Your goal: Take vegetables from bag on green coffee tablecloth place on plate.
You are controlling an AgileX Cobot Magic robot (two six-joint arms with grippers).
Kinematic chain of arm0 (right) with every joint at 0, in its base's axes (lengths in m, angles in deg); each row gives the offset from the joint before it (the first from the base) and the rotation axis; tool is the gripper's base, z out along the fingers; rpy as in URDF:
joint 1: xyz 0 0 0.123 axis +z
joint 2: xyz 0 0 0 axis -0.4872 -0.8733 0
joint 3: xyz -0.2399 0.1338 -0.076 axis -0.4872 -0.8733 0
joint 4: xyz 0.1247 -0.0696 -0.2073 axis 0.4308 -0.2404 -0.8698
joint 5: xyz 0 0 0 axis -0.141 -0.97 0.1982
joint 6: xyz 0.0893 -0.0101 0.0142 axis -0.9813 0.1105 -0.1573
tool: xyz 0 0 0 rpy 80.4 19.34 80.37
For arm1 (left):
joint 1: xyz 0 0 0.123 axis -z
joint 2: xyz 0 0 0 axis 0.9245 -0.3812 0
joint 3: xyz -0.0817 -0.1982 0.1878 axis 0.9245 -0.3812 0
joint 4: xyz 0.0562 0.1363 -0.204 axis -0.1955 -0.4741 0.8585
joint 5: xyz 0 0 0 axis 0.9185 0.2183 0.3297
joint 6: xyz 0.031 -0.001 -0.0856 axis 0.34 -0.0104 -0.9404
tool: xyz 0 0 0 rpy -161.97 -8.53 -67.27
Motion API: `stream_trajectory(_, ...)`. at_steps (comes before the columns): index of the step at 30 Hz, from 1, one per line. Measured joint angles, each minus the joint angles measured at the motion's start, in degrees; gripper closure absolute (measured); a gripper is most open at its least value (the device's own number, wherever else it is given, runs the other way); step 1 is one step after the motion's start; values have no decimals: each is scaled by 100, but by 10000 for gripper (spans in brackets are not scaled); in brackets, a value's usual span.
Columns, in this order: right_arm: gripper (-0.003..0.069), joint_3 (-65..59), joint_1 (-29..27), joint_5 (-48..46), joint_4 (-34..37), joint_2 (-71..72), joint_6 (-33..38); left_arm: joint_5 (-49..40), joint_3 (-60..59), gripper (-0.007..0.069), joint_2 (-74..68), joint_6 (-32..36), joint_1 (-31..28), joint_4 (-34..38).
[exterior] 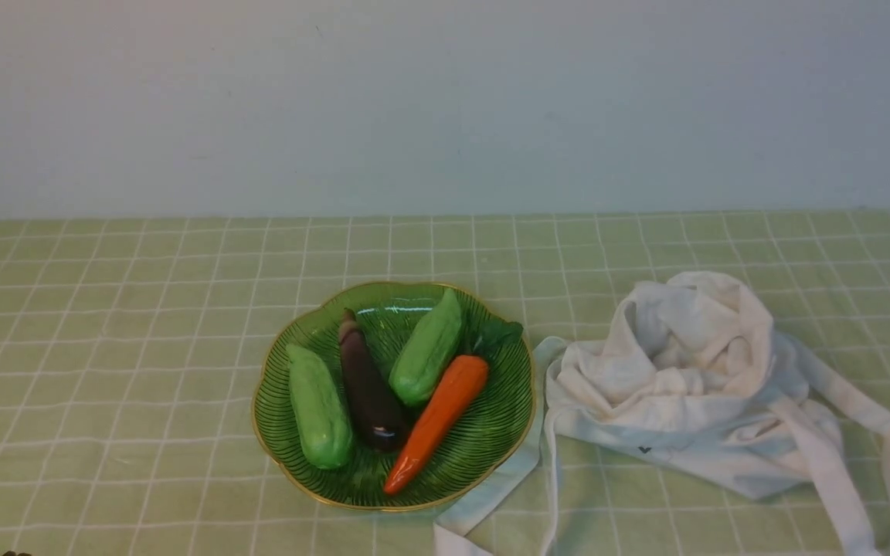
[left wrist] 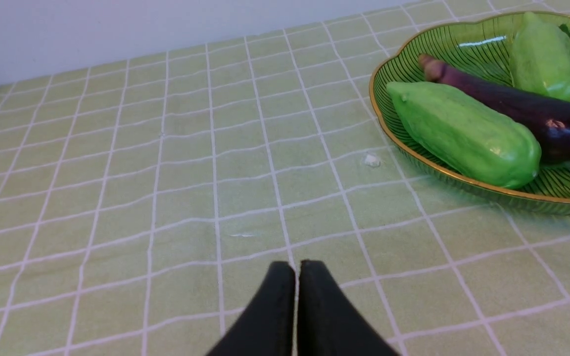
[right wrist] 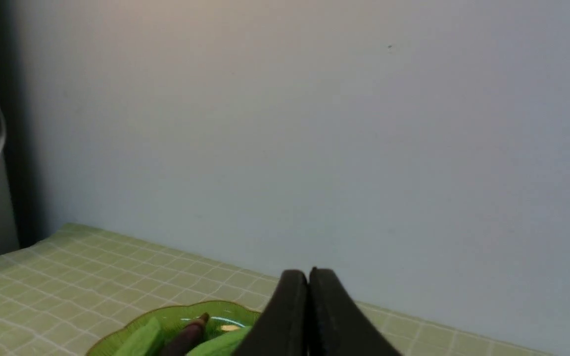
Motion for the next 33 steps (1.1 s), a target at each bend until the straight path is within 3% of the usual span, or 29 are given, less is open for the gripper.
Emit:
stream_trajectory(6,673,-658,-1069,60,0,0,22,0,0,629,0,0,0,0)
stream_trajectory(7,673,-950,-1458,110,0,0,22,0,0,629,0,0,0,0)
stream_trajectory(14,673,-2092,-2416,364,21,0,22,0,0,629,0,0,0,0)
stream_trajectory(19,673,-2600,-2669,396,-31,160,11,0,0,629,0,0,0,0)
stream_trajectory(33,673,-2623,-2696,527,8,288,16,0,0,629,0,0,0,0)
